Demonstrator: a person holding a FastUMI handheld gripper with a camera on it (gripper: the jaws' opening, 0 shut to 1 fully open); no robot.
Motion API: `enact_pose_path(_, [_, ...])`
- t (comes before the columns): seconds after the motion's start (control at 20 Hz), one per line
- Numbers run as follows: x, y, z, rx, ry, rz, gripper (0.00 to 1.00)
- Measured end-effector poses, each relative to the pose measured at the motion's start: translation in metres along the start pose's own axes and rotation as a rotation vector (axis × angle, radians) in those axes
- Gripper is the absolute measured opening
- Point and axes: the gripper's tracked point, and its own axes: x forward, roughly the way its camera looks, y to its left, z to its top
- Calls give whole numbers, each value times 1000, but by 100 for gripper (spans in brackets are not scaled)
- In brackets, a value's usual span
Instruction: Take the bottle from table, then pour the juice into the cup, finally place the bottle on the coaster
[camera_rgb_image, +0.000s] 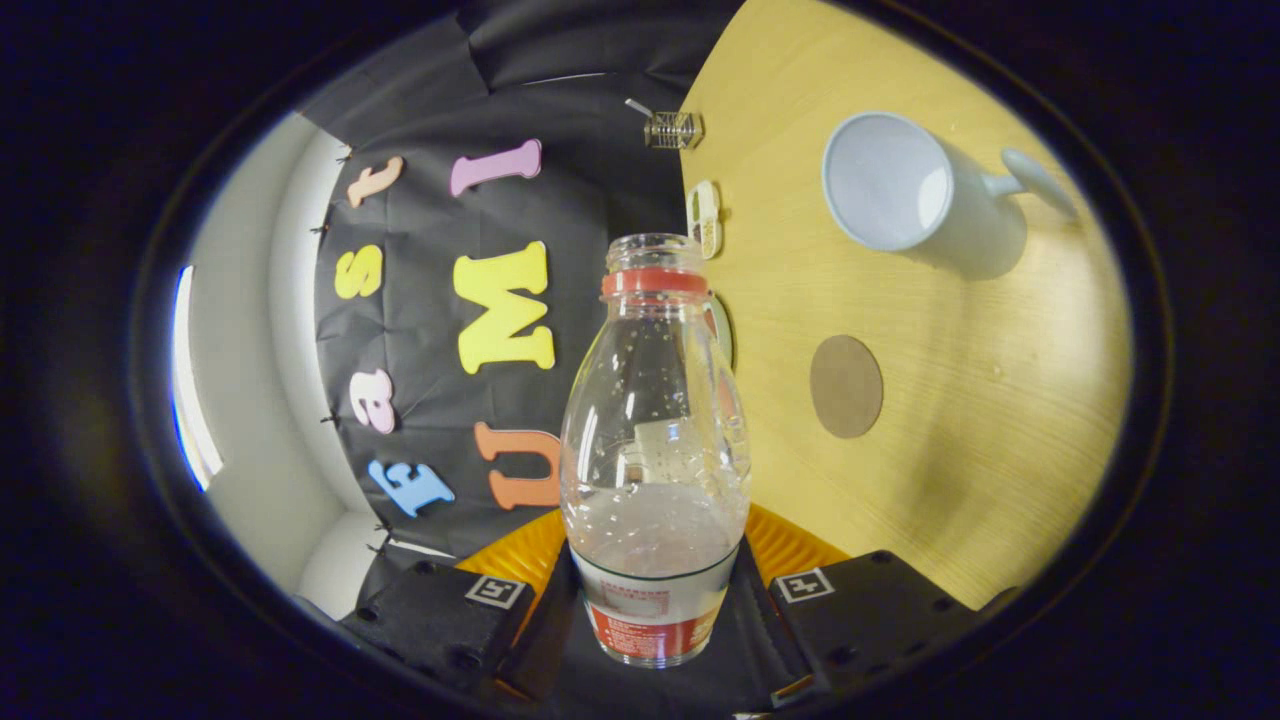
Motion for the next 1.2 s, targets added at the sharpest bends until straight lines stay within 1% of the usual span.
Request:
enact_pose_path(0.2, [1,-3,7,22,-2,11,76])
enact_pose_path(0.55, [4,6,21,148,-29,82,76])
enact_pose_path(1.0, [-1,17,29,199,-45,131,76])
enact_pose_path(1.2, [-1,18,26,211,-34,132,76])
